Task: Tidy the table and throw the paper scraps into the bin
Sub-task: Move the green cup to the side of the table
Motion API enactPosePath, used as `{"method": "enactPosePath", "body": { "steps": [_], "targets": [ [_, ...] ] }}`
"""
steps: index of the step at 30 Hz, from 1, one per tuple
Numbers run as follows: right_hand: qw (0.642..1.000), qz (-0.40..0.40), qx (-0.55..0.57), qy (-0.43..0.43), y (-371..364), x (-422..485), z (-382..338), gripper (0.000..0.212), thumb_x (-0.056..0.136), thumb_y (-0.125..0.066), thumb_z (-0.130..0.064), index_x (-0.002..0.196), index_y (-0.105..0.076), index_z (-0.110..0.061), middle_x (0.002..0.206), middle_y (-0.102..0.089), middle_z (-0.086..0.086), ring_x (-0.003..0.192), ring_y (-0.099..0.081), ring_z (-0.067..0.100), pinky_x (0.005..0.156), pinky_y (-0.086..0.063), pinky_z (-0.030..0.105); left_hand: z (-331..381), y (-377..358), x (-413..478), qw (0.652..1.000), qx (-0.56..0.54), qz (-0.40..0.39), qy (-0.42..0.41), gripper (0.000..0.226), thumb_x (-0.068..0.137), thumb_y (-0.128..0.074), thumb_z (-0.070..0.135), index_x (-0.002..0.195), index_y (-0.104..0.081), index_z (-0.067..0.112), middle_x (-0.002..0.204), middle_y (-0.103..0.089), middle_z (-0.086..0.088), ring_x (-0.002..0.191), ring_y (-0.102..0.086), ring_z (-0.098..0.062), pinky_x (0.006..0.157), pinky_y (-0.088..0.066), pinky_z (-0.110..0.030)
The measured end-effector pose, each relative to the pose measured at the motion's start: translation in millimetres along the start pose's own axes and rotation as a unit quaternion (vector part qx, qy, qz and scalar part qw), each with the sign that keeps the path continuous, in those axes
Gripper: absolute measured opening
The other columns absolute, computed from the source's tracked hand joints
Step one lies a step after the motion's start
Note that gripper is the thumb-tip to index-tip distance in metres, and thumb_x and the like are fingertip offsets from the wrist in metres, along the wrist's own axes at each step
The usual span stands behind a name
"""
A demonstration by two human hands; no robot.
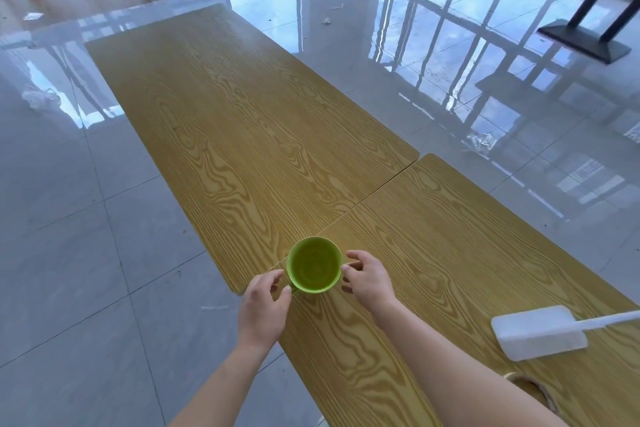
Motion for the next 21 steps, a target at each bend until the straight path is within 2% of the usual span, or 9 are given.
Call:
{"method": "enactPosePath", "body": {
  "steps": [6, 10, 13, 17, 21],
  "targets": [
    [0.999, 0.007, -0.028, 0.014, 12, -12, -2, 0.036, 0.095, -0.059, -0.021, 0.131, -0.056, -0.019, 0.099, -0.065, -0.003, 0.087, -0.069, 0.017, 0.084, -0.060, 0.040, 23, 4, -10, 0.992, 0.086, -0.002, -0.091, 0.037, 0.089, -0.066, 0.017, 0.126, -0.060, 0.015, 0.116, -0.060, 0.000, 0.104, -0.058, -0.016, 0.081, -0.046, -0.026],
    [0.998, 0.017, -0.054, 0.033, 24, -24, -1, 0.037, 0.094, -0.060, -0.024, 0.131, -0.057, -0.021, 0.097, -0.065, -0.005, 0.093, -0.066, 0.015, 0.090, -0.057, 0.041, 48, -1, -20, 0.975, 0.137, -0.008, -0.172, 0.038, 0.085, -0.070, 0.011, 0.122, -0.063, 0.008, 0.115, -0.063, -0.006, 0.106, -0.060, -0.023, 0.087, -0.052, -0.035],
    [0.997, 0.026, -0.067, 0.040, 34, -35, 1, 0.037, 0.094, -0.060, -0.025, 0.130, -0.057, -0.021, 0.097, -0.065, -0.005, 0.094, -0.065, 0.014, 0.090, -0.056, 0.042, 67, -9, -28, 0.960, 0.162, -0.017, -0.226, 0.038, 0.081, -0.072, 0.009, 0.119, -0.064, 0.006, 0.110, -0.064, -0.008, 0.100, -0.063, -0.026, 0.084, -0.055, -0.039],
    [0.995, 0.042, -0.077, 0.046, 51, -50, 6, 0.035, 0.093, -0.061, -0.025, 0.128, -0.059, -0.021, 0.096, -0.065, -0.008, 0.094, -0.065, 0.013, 0.090, -0.056, 0.042, 87, -24, -40, 0.942, 0.204, -0.044, -0.263, 0.041, 0.083, -0.071, 0.016, 0.122, -0.063, 0.008, 0.113, -0.064, -0.009, 0.101, -0.063, -0.027, 0.083, -0.055, -0.040],
    [0.993, 0.074, -0.077, 0.052, 73, -71, 18, 0.034, 0.092, -0.062, -0.027, 0.125, -0.061, -0.022, 0.093, -0.067, -0.007, 0.087, -0.066, 0.010, 0.087, -0.057, 0.039, 107, -45, -57, 0.924, 0.217, -0.083, -0.303, 0.045, 0.088, -0.064, 0.025, 0.131, -0.057, 0.011, 0.123, -0.059, -0.009, 0.110, -0.058, -0.025, 0.090, -0.051, -0.038]
  ]
}}
Point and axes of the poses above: each hand's wrist, its own x-axis towards the middle knuckle, its own y-axis out of the back of the hand, z = x × y, the point moved 6 cm from there along x, towards the middle knuckle
